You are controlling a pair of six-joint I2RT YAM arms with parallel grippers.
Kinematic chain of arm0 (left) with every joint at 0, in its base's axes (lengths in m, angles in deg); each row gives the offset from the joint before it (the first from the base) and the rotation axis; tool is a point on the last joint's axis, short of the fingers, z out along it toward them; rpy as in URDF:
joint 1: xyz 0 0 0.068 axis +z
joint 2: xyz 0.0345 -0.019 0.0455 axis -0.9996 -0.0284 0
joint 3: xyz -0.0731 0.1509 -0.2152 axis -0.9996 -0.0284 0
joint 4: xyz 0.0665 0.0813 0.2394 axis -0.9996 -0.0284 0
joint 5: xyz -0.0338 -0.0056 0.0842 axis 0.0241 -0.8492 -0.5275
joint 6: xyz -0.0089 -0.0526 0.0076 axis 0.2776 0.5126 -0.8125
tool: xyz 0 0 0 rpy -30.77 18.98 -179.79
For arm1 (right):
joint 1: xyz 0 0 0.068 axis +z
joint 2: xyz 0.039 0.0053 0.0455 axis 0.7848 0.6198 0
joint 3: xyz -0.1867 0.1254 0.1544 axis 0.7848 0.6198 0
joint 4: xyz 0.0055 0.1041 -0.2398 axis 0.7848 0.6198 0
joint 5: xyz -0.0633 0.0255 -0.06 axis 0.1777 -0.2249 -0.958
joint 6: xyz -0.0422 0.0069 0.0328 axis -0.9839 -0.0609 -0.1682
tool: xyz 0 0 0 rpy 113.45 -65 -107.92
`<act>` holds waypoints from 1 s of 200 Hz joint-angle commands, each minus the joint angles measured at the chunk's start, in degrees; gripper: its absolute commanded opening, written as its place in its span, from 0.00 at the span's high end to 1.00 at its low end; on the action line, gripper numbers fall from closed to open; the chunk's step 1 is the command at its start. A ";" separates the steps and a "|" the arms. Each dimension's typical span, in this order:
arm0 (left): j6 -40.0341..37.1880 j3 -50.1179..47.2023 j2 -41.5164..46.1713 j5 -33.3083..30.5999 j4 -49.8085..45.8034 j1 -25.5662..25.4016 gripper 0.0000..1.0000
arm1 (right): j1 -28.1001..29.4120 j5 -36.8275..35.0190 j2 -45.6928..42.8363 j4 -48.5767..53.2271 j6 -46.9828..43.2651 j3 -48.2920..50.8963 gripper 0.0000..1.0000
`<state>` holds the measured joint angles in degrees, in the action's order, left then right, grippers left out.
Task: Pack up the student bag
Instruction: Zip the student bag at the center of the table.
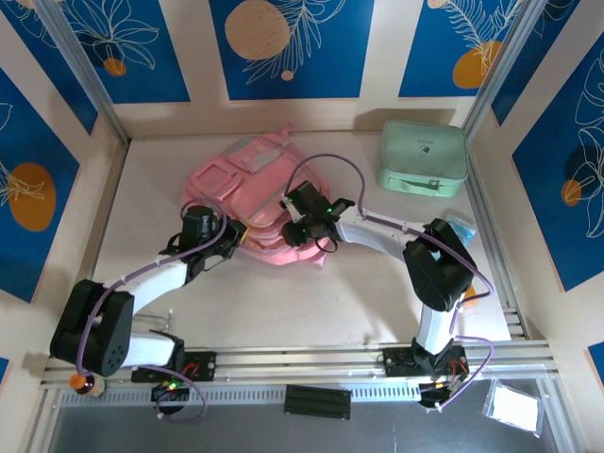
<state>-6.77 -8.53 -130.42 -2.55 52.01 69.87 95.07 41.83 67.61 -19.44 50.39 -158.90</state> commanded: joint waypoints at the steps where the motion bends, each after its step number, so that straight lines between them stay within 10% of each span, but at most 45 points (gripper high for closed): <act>1: -1.64 1.52 1.19 -0.90 -0.65 0.75 1.00 | 0.64 -3.54 -0.60 0.49 -1.75 -1.93 0.65; 73: -1.55 1.38 1.10 -0.90 -0.61 0.68 1.00 | 4.12 -9.28 1.09 0.62 -5.44 -3.07 0.58; 143: -1.94 1.13 1.59 -0.80 -1.02 1.36 1.00 | 4.97 -11.14 1.22 -0.97 -8.57 -1.79 0.84; 200: -2.97 -0.06 3.43 -1.43 -3.34 3.28 1.00 | -0.35 -11.89 -3.40 -3.63 -2.26 1.01 0.84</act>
<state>-7.86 -8.53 -129.02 -2.63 50.74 71.25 99.10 31.71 67.37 -20.97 44.34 -158.90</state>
